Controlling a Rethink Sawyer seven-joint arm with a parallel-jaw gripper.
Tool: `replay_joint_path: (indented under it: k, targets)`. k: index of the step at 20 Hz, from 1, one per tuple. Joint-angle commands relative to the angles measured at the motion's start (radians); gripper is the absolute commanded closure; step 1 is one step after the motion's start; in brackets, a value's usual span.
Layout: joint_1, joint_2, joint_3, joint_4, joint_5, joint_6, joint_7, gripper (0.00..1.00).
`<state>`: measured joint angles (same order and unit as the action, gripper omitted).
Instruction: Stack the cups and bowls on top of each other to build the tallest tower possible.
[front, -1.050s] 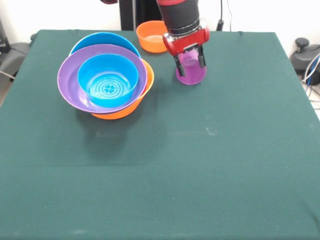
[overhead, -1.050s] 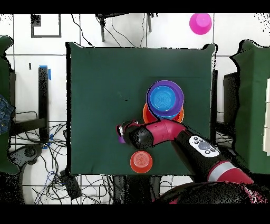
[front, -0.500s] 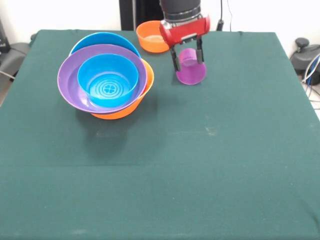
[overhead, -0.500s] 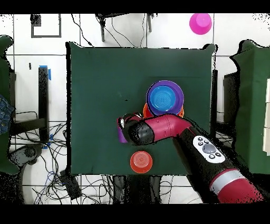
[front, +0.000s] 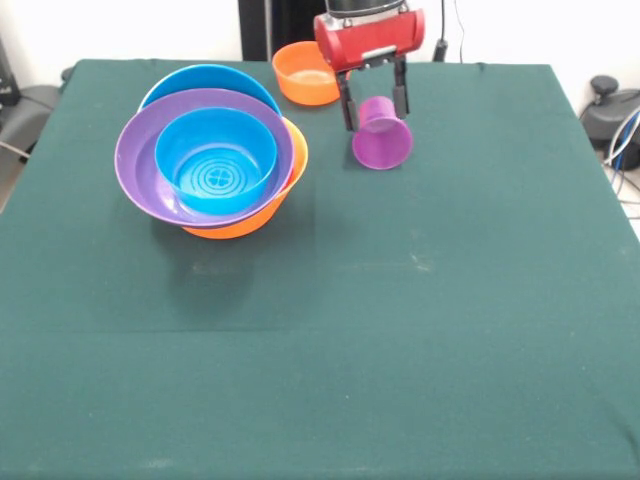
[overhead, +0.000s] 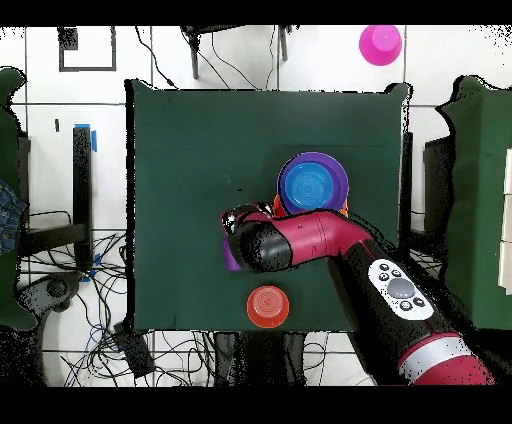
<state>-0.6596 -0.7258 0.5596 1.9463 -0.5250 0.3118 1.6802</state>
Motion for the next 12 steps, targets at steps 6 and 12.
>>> replay_joint_path:
  k: [6, 12]
  targets:
    - [0.066, 0.06, -0.041, -0.011, 0.114, 0.153, 0.095, 0.0]
    - [0.096, 0.037, -0.101, 0.009, 0.133, 0.255, 0.084, 0.0]
